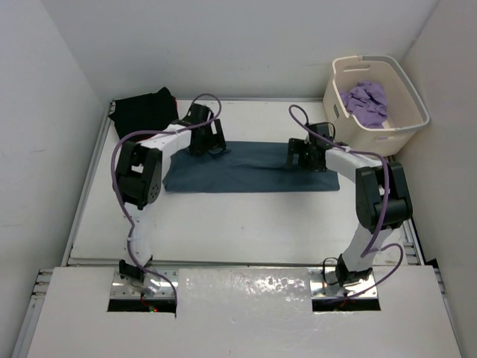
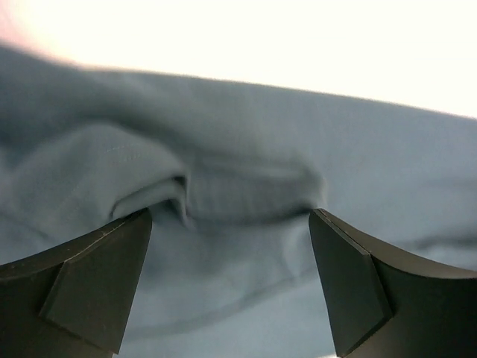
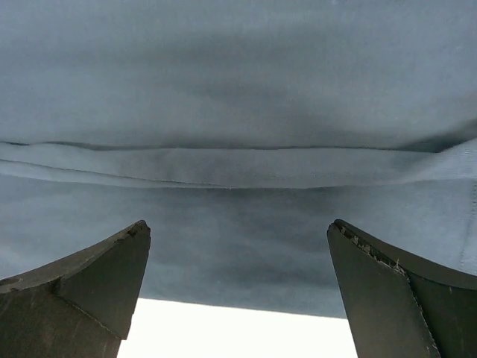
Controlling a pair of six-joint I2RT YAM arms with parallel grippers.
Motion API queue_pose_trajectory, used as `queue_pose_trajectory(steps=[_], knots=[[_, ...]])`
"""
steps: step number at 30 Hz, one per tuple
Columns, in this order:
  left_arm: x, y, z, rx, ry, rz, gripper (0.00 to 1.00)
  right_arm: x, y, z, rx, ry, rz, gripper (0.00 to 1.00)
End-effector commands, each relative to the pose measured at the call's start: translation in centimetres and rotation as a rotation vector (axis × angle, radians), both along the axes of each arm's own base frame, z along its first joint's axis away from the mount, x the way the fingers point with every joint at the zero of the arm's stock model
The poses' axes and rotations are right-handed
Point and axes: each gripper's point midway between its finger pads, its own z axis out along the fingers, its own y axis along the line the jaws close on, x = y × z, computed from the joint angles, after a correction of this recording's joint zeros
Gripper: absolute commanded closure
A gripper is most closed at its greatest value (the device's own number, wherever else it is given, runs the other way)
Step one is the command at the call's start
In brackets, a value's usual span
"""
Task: Fold and stack the t-shirts
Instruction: Fold the other side of the tshirt into a rectangle
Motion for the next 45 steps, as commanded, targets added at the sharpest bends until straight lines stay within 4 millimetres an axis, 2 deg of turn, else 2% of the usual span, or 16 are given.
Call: queue_pose_trajectory(steps=[1, 3, 10, 13, 15, 20, 26, 27, 28, 29, 31, 32, 33, 37, 41, 45], knots=[[3.5, 0.3, 1.4, 0.02, -0.1, 0.018, 0.14, 1.3, 0.6, 0.6, 0.023, -0.04, 0.01, 0.01], [4.7, 0.7, 0.8, 0.019, -0.114, 0.029, 0.14, 1.4, 0.6, 0.4, 0.016, -0.037, 0.012, 0.01], [9.7, 1.2, 3.9, 0.009, -0.241, 0.065, 0.11, 1.0, 0.0, -0.1, -0.015, -0.021, 0.004, 0.01], [11.5, 1.4, 3.8, 0.012, -0.26, 0.077, 0.1, 0.7, -0.2, -0.4, -0.021, -0.01, 0.005, 0.01], [12.3, 2.0, 2.0, 0.019, -0.226, 0.089, 0.1, 0.7, -0.2, -0.2, -0.024, -0.014, 0.01, 0.01], [13.0, 2.0, 4.1, -0.006, -0.242, 0.078, 0.11, 1.7, -0.9, 1.6, -0.075, -0.064, 0.027, 0.01], [10.1, 1.8, 10.0, -0.027, -0.344, 0.061, 0.11, 3.3, -0.5, 2.2, -0.066, -0.084, 0.028, 0.01], [9.4, 1.9, 12.1, -0.028, -0.375, 0.064, 0.11, 3.2, -0.4, 1.9, -0.059, -0.079, 0.029, 0.01], [8.4, 2.0, 11.5, -0.019, -0.359, 0.063, 0.11, 3.4, -0.3, 1.8, -0.055, -0.084, 0.025, 0.01], [7.6, 1.8, 13.4, -0.028, -0.388, 0.064, 0.11, 3.6, -0.2, 1.7, -0.053, -0.082, 0.021, 0.01], [5.7, 1.8, 12.1, -0.026, -0.357, 0.061, 0.11, 3.5, -0.3, 0.8, -0.055, -0.045, 0.012, 0.01], [4.9, 1.8, 13.4, -0.042, -0.377, 0.067, 0.11, 3.5, -0.2, 0.8, -0.052, -0.039, 0.011, 0.01], [3.8, 2.2, 11.7, -0.03, -0.339, 0.075, 0.11, 3.3, -0.1, 0.5, -0.043, -0.035, 0.014, 0.01], [0.8, 3.2, 9.9, -0.026, -0.289, 0.108, 0.1, 3.3, 0.2, 2.8, -0.027, -0.138, 0.032, 0.01], [-2.5, 1.9, 6.8, -0.095, -0.248, 0.062, 0.1, 2.9, -0.3, 3.7, -0.061, -0.172, 0.06, 0.01], [-5.1, 1.7, 2.2, -0.095, -0.143, 0.053, 0.1, 2.3, -0.3, 2.5, -0.062, -0.139, 0.07, 0.01]])
